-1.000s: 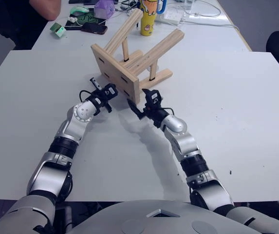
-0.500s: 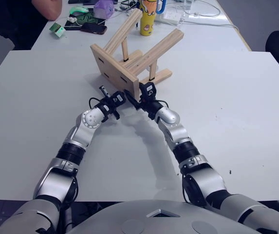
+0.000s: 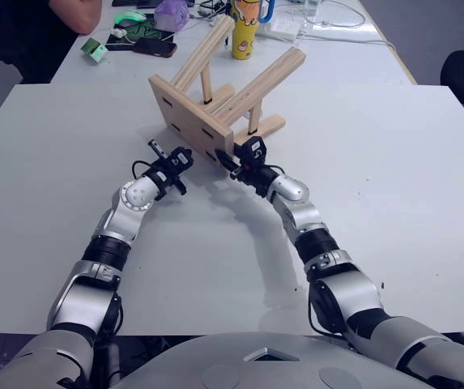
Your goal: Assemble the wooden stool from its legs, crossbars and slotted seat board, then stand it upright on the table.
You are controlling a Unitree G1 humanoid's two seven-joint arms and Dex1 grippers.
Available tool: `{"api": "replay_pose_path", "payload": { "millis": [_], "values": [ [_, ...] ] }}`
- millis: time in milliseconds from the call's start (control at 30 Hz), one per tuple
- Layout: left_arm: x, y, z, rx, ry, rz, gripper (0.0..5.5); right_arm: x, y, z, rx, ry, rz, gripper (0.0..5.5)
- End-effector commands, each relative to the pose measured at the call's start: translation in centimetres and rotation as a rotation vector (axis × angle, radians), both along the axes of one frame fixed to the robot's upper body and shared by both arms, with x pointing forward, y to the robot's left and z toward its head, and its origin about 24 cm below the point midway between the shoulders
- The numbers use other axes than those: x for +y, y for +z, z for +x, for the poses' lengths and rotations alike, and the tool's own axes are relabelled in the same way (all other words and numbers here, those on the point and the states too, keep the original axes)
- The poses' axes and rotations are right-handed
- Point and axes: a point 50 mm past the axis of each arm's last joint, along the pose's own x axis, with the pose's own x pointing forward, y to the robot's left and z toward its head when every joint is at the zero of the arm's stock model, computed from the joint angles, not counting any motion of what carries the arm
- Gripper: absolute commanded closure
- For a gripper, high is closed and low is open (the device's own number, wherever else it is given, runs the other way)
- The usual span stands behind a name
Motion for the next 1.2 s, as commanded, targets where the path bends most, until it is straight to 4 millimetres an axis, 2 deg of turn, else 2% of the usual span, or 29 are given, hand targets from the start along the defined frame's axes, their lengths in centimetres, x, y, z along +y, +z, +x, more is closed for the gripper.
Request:
{"api": "replay_pose_path", "payload": {
  "millis": [33,200,367,600,767,900,1200],
  "values": [
    [3.4,2.0,-0.3,-0.036,0.049,-0.185,5.5,-1.2,3.4,0.1,-0.071,0.077,0.045,4.14],
    [7.1,5.2,-1.0,-0.062,0.019,-0.34,5.5,-2.8,4.6,-0.5,-0.043,0.154,0.003,4.17],
    [9.4,7.0,-2.1,0.084,-0.085,-0.478,4.76,-4.7,4.7,-1.1,-0.008,0.184,-0.023,4.17],
    [11.1,7.2,-2.5,0.37,-0.19,-0.7,3.83,-6.1,6.4,-1.7,0.023,0.275,0.003,4.17],
    [11.6,7.0,-1.8,0.469,-0.209,-0.777,3.07,-7.6,7.5,-2.1,0.066,0.339,0.032,4.17],
    [12.0,7.2,-1.3,0.482,-0.212,-0.765,2.55,-8.4,8.0,-2.2,0.09,0.377,0.034,4.17],
    [9.7,6.6,0.7,0.579,-0.272,-0.764,2.55,-8.3,7.9,-3.7,0.157,0.523,0.049,4.17]
  ]
}}
